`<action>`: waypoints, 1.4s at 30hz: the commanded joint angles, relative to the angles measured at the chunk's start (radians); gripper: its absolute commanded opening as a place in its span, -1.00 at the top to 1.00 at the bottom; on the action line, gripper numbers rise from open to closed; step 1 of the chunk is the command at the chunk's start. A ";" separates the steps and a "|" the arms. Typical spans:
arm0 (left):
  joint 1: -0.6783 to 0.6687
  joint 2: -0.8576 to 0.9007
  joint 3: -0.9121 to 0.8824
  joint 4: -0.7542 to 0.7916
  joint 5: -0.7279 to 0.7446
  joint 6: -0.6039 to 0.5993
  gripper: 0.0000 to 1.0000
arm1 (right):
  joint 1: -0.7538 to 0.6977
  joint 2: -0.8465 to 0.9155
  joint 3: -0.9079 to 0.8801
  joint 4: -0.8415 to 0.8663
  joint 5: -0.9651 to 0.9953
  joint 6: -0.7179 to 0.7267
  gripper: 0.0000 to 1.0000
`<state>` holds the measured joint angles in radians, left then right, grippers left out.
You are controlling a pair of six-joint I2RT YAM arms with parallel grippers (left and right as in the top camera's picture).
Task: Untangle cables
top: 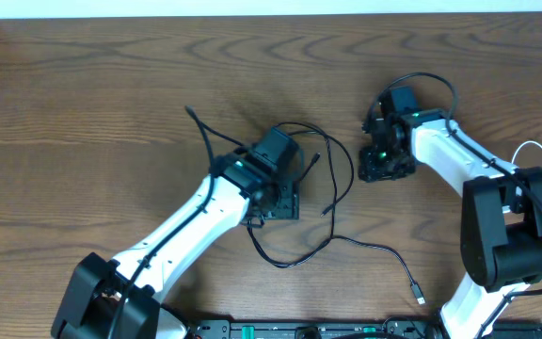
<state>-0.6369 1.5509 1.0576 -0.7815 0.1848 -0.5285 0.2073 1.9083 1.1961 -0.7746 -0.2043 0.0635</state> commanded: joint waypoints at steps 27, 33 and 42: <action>-0.358 0.108 -0.009 0.247 -0.146 -0.305 0.85 | -0.108 -0.005 0.039 -0.037 0.153 0.079 0.72; -0.386 0.213 -0.009 0.322 -0.145 -0.305 0.47 | -0.108 -0.005 0.039 -0.034 0.153 0.079 0.72; -0.386 0.291 -0.008 0.340 -0.145 -0.304 0.27 | -0.106 -0.005 0.039 -0.029 0.141 0.079 0.68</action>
<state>-1.0222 1.8275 1.0576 -0.4438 0.0605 -0.8341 0.1005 1.9083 1.2182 -0.8059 -0.0593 0.1345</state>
